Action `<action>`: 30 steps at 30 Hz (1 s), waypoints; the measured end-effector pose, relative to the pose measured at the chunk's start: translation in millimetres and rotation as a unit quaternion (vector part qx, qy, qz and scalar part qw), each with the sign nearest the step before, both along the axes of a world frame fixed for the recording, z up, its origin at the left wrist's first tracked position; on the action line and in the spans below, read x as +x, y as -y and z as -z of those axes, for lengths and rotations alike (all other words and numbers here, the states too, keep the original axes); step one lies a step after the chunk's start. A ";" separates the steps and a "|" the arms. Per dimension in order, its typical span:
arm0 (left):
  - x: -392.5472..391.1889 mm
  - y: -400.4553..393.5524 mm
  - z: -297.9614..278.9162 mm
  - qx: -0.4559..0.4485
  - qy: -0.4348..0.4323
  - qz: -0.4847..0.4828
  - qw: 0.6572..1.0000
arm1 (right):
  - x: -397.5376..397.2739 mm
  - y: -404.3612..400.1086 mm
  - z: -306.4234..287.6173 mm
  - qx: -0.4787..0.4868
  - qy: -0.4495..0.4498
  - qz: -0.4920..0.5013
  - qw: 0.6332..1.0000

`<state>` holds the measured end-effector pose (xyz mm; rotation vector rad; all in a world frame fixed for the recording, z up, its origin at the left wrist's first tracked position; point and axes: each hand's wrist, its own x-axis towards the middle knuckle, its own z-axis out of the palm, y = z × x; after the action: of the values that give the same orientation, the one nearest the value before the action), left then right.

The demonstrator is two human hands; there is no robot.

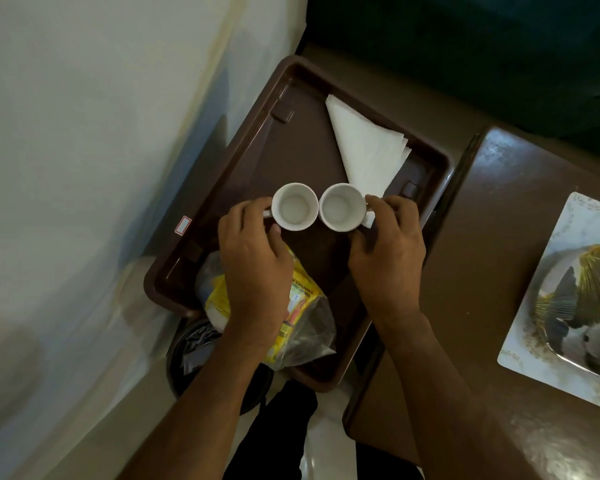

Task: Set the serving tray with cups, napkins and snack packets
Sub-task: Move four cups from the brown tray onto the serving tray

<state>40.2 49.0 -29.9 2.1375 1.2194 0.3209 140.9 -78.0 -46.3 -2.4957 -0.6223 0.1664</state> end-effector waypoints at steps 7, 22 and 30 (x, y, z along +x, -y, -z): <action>0.0 2.0 -7.7 0.079 -0.056 -0.030 0.995 | -16.6 0.7 0.0 0.010 -0.029 0.053 0.998; 4.1 25.7 0.1 0.035 -0.113 -0.038 0.992 | -32.2 -12.1 -6.0 0.035 -0.093 0.095 0.990; 7.4 37.6 -0.7 0.034 -0.050 -0.065 0.996 | -33.7 -12.5 -1.1 0.093 -0.135 0.106 0.981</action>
<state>47.6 11.3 -29.2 2.1585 1.4273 0.3185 107.2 -65.5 -45.2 -2.2858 -0.2457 0.3419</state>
